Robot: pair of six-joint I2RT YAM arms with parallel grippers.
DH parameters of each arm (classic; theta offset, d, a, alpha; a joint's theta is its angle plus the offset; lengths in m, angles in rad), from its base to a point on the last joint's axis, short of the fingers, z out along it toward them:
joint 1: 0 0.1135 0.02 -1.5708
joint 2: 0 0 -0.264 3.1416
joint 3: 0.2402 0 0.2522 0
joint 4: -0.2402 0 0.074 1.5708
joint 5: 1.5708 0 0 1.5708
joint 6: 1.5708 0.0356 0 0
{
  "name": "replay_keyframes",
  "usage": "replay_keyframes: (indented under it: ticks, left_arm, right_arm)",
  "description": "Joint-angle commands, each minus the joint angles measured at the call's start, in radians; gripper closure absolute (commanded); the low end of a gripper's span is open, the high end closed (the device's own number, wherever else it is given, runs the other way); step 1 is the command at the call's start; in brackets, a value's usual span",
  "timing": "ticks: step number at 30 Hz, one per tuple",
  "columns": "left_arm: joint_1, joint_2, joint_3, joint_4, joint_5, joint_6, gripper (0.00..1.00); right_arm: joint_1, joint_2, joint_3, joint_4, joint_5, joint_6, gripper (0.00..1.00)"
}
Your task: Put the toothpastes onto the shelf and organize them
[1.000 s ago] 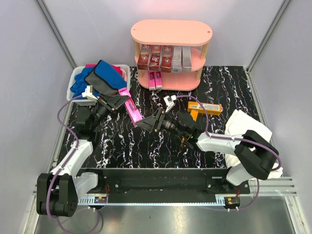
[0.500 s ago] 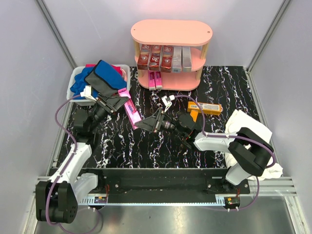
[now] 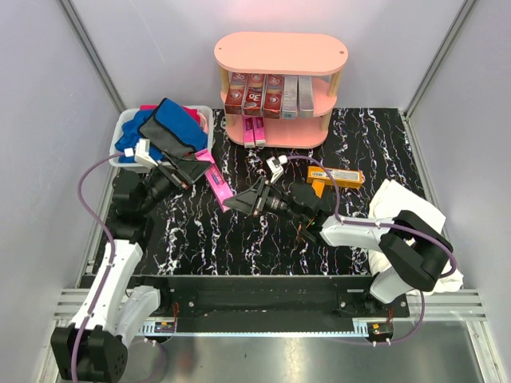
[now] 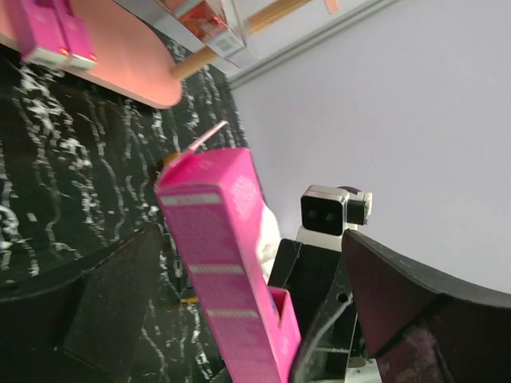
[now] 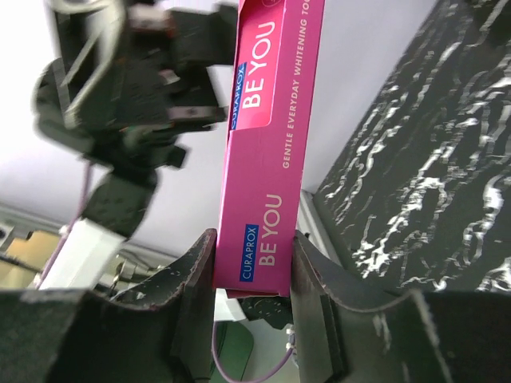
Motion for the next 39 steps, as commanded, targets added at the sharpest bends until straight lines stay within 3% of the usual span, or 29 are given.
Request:
replay_keyframes:
  ticks: [1,10,20,28,39]
  left_arm:
    - [0.004,-0.076,0.118,-0.301,-0.115,0.246,0.01]
    - [-0.045,-0.137,0.22,-0.582,-0.319,0.441,0.01]
    - [-0.412,-0.027,0.316,-0.694,-0.722,0.53,0.01]
    - [-0.58,0.056,0.382,-0.746,-0.988,0.542,0.01]
    - [-0.594,0.07,0.334,-0.727,-0.996,0.548,0.01]
  right_arm:
    - [-0.043,-0.042,0.014,0.0,0.043,0.017,0.74]
    - [-0.16,-0.03,-0.068,-0.023,0.052,0.089,0.76]
    - [-0.295,0.01,-0.166,0.009,0.049,0.115,0.78]
    - [-0.364,0.095,-0.163,0.035,-0.001,0.084,0.78]
    - [-0.463,0.211,-0.048,-0.008,-0.058,-0.012,0.79]
